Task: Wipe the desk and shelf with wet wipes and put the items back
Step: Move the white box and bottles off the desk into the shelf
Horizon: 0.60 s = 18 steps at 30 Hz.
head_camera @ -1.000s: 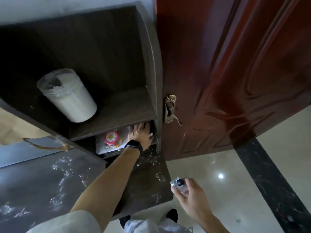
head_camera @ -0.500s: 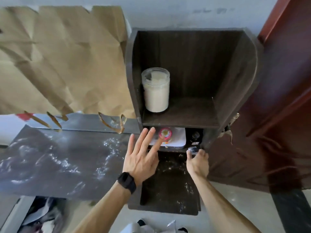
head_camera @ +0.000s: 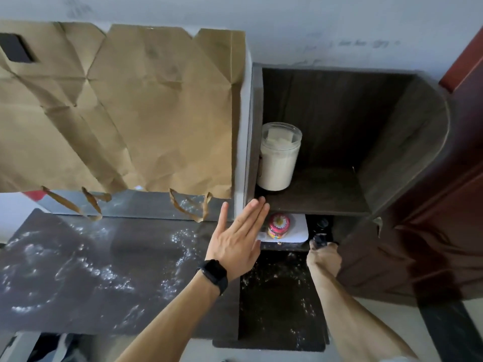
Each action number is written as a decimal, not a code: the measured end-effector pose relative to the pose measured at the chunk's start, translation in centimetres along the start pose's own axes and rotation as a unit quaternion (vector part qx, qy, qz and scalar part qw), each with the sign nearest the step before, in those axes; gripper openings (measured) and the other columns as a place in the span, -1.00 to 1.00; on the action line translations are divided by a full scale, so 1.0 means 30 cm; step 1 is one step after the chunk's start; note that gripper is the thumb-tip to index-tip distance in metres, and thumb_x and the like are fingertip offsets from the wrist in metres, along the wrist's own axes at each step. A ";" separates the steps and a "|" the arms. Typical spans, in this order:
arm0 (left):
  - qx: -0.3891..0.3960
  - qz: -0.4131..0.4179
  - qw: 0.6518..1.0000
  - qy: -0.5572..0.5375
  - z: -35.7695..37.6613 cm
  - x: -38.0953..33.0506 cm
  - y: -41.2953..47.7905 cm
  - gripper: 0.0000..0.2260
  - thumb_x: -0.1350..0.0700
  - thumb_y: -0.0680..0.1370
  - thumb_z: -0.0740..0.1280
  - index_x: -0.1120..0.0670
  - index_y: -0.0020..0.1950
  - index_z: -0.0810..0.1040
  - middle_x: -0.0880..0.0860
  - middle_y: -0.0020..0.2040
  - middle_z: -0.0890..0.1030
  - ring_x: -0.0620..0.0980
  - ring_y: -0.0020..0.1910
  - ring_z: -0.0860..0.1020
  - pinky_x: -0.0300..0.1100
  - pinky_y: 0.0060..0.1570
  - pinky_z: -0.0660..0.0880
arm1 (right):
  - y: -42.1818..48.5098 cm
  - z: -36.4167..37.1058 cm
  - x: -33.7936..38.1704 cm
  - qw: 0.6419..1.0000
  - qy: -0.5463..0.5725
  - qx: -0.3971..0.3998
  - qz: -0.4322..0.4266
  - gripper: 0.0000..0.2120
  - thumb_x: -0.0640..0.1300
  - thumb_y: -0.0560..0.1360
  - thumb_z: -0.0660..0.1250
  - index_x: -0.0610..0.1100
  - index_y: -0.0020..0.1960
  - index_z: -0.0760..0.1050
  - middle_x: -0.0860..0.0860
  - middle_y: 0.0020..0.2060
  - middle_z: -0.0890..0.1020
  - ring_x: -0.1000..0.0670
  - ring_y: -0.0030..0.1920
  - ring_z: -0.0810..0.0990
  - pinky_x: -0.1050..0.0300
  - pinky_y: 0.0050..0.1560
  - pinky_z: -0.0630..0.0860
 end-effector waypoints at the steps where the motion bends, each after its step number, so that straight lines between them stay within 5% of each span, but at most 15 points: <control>1: -0.001 0.005 1.000 -0.001 0.002 0.001 0.002 -0.24 -0.04 0.51 0.26 0.11 0.61 -0.02 0.03 0.62 -0.03 -0.05 0.59 -0.10 0.31 0.47 0.03 | 0.000 -0.001 0.010 1.000 -0.001 -0.003 0.004 -0.57 0.02 0.54 0.39 -0.27 0.22 0.42 -0.33 0.08 0.62 -0.32 0.13 0.60 -0.12 -0.01 0.55; 10: 0.013 0.016 1.000 -0.010 0.018 0.005 0.012 -0.20 -0.05 0.48 0.30 0.14 0.60 -0.03 0.05 0.62 -0.02 -0.03 0.59 -0.10 0.30 0.48 0.00 | 0.030 0.018 0.043 0.999 -0.017 -0.038 -0.015 -0.60 0.03 0.53 0.38 -0.24 0.18 0.45 -0.29 0.07 0.62 -0.31 0.10 0.62 -0.15 -0.01 0.58; 13: 0.023 0.012 1.000 -0.013 0.021 0.001 0.013 -0.18 -0.04 0.48 0.30 0.16 0.60 -0.06 0.07 0.62 -0.06 -0.02 0.59 -0.13 0.30 0.48 -0.06 | 0.007 0.026 0.027 0.998 0.026 -0.040 -0.039 -0.55 -0.03 0.52 0.39 -0.25 0.30 0.41 -0.28 0.11 0.62 -0.30 0.14 0.60 -0.11 0.04 0.53; 18: 0.027 0.030 0.997 -0.065 0.053 -0.064 -0.055 -0.20 0.03 0.46 0.31 0.12 0.60 -0.01 0.06 0.62 -0.06 0.04 0.59 -0.09 0.26 0.49 -0.06 | -0.095 0.015 -0.099 0.992 0.077 0.006 -0.100 -0.55 -0.05 0.56 0.33 -0.15 0.41 0.38 -0.03 0.08 0.68 -0.08 0.04 0.67 0.09 0.12 0.49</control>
Point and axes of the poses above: each hand's wrist, its own y-axis towards the middle knuckle, its own z-axis out of the palm, x = y × z, the point moved 8 cm from there along y, towards the middle knuckle
